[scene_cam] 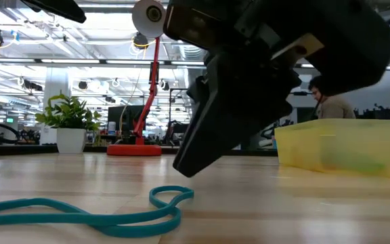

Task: Pick and place items into bin
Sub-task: Put the blue rubber band into the yellow bin

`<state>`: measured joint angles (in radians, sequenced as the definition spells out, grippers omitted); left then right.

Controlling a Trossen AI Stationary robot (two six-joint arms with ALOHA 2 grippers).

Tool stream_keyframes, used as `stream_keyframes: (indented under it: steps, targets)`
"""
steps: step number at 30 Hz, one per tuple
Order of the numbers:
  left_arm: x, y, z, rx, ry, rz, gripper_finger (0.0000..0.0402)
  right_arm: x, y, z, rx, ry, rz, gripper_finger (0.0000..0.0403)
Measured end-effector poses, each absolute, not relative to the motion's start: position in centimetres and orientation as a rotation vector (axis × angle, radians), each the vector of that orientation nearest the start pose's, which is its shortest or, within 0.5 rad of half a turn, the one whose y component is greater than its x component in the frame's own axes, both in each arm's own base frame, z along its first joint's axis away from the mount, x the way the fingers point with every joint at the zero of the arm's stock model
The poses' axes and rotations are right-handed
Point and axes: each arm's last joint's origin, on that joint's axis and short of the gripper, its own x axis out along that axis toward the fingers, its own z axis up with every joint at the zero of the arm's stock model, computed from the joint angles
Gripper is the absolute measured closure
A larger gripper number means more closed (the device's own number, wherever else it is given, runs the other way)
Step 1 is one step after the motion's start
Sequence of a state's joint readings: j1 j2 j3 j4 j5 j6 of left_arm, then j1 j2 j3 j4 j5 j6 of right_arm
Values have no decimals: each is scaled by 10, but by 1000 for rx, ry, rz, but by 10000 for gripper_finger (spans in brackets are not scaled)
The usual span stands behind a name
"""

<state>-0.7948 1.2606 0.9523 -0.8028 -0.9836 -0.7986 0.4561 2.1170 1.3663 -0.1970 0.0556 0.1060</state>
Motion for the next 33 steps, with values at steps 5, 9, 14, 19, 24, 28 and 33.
stream_keyframes:
  steps: [5,9,14,19,24,28,33]
  targets:
    - [177,-146,263,98,561,414,335,390,189,127,-158,938,291,326]
    - [177,-146,263,97,560,414,335,391,189,128,-150,922,250,326]
    - [178,-147,263,90,556,413,335,390,191,128,-152,918,253,326]
    - [178,-146,263,92,556,413,335,392,197,116,-149,909,275,326]
    - [178,-146,263,93,557,413,335,395,201,109,-154,921,302,326]
    - [178,-147,263,96,557,411,335,398,200,99,-129,952,290,327]
    - [178,-146,263,96,558,412,335,397,199,92,-147,978,264,359]
